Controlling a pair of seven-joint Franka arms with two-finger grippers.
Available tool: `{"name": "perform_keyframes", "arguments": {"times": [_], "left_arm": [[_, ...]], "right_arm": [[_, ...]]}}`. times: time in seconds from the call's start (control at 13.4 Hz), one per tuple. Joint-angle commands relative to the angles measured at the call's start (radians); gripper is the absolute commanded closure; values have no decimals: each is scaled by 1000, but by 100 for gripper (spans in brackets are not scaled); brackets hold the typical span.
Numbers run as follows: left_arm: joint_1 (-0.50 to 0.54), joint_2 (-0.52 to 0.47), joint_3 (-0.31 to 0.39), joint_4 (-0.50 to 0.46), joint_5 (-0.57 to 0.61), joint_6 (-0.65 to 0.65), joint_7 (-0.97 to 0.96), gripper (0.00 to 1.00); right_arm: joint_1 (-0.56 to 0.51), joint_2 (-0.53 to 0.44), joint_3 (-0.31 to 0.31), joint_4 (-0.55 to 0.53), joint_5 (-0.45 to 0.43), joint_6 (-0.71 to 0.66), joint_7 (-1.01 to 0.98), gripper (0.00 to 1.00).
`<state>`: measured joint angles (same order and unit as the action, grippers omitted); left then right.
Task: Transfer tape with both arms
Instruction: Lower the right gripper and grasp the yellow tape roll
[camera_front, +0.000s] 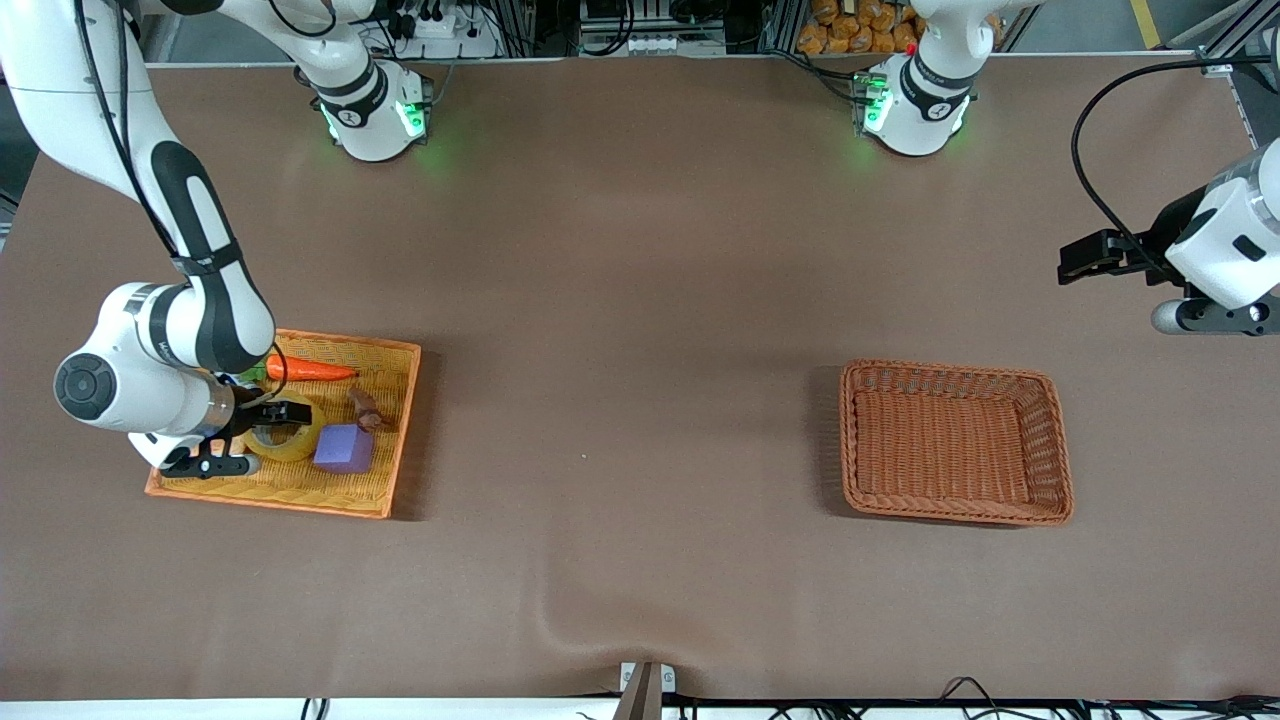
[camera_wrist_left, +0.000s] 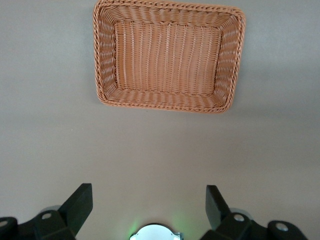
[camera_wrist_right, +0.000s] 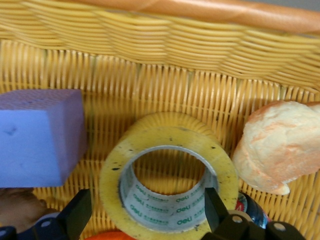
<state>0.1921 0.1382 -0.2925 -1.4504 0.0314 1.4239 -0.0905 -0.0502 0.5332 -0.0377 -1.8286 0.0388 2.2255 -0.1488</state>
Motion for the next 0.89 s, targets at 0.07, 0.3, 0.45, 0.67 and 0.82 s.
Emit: {"name": "perform_keyframes", "arguments": {"times": [0.07, 0.3, 0.45, 0.67, 0.82], "left_arm": [[-40, 27, -8, 4, -22, 67, -118, 0], [-143, 66, -7, 4, -18, 124, -189, 0], [-178, 102, -11, 13, -25, 203, -206, 0], [-294, 178, -16, 57, -25, 276, -363, 0], [-360, 210, -16, 59, -24, 280, -431, 0]], "right_arm": [[16, -36, 2, -41, 9, 14, -12, 0], [27, -38, 2, -113, 7, 126, -14, 0], [29, -38, 2, -123, 7, 134, -15, 0], [26, -39, 2, -136, 7, 141, -20, 61], [26, -53, 2, -146, 7, 151, -20, 100]]}}
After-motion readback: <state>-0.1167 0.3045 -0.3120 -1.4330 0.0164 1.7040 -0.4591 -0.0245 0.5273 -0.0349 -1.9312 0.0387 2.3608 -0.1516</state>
